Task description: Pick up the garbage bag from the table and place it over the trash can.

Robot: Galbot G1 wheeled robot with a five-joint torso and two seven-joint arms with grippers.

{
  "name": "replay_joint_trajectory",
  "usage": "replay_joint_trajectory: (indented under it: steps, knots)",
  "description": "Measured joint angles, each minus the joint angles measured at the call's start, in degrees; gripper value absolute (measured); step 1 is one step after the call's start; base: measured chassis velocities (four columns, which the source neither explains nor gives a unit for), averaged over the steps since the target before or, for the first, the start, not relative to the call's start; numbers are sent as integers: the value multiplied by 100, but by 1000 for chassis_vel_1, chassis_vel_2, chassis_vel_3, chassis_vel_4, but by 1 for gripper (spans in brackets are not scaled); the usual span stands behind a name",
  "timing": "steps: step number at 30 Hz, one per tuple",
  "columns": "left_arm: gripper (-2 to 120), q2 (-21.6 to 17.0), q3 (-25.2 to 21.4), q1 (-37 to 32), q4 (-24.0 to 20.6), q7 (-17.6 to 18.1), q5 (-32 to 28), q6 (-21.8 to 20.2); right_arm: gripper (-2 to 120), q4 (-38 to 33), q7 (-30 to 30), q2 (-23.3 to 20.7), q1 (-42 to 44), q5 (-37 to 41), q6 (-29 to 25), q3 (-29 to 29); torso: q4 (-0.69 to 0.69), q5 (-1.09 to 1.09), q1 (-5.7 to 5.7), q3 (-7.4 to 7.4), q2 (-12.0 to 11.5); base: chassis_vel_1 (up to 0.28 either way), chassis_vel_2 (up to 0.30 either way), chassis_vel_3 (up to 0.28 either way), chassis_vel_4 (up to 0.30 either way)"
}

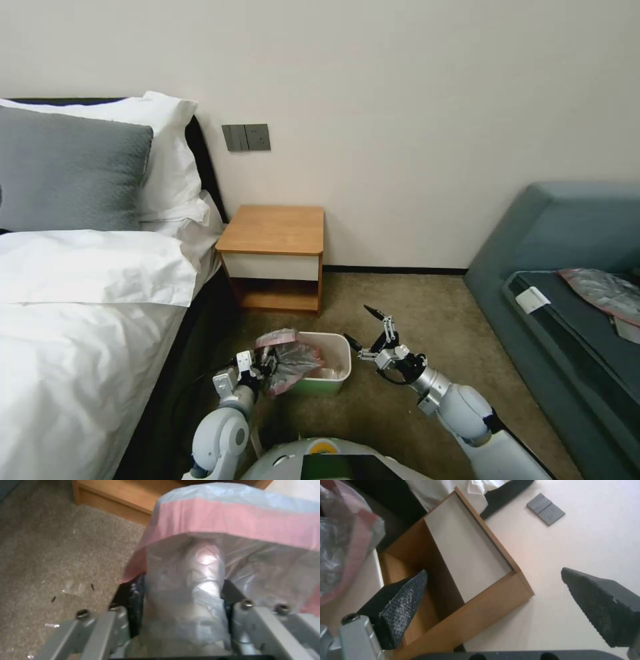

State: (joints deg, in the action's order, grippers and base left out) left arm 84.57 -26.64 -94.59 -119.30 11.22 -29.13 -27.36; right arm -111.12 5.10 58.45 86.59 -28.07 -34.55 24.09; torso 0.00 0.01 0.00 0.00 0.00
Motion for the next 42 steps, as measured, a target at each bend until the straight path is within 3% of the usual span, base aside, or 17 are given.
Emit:
replay_joint_trajectory:
  steps: [8,10,14,18,21,23,33,42]
  knots:
    - [7,48,50,-49,-11,35,155,144,100,-69,-26,6,4,6,0,0,0,-1,0,0,0,0,0,0,0]
    - [5,54,65,-65,-20,53,181,203,100,-107,-54,20,4,16,1,-17,0,-3,0,0,0,0,0,0,0]
    - [5,23,109,-120,-52,54,386,546,100,-342,-114,43,52,340,123,-167,0,-3,0,0,0,0,0,0,0]
    - [5,-44,170,-146,-155,-76,678,1026,100,-823,-70,-47,99,1098,580,-522,-1,-3,0,0,0,0,0,0,0]
    - [5,-74,198,-145,-242,-154,752,1209,100,-1020,-45,-171,-36,1373,930,-783,-1,-2,0,0,0,0,0,0,0]
    - [5,-122,255,-147,-417,-219,784,1325,100,-1122,35,-433,-528,1560,1510,-1123,1,-1,0,0,0,0,0,0,0]
    - [5,-102,278,-206,-662,-214,789,1397,100,-1146,386,-839,-1132,1475,2297,-1602,0,-2,0,0,0,0,0,0,0]
    - [5,-27,355,-280,-1026,-197,622,1433,100,-769,935,-658,-2311,1485,2729,-2343,1,-1,0,0,0,0,0,0,0]
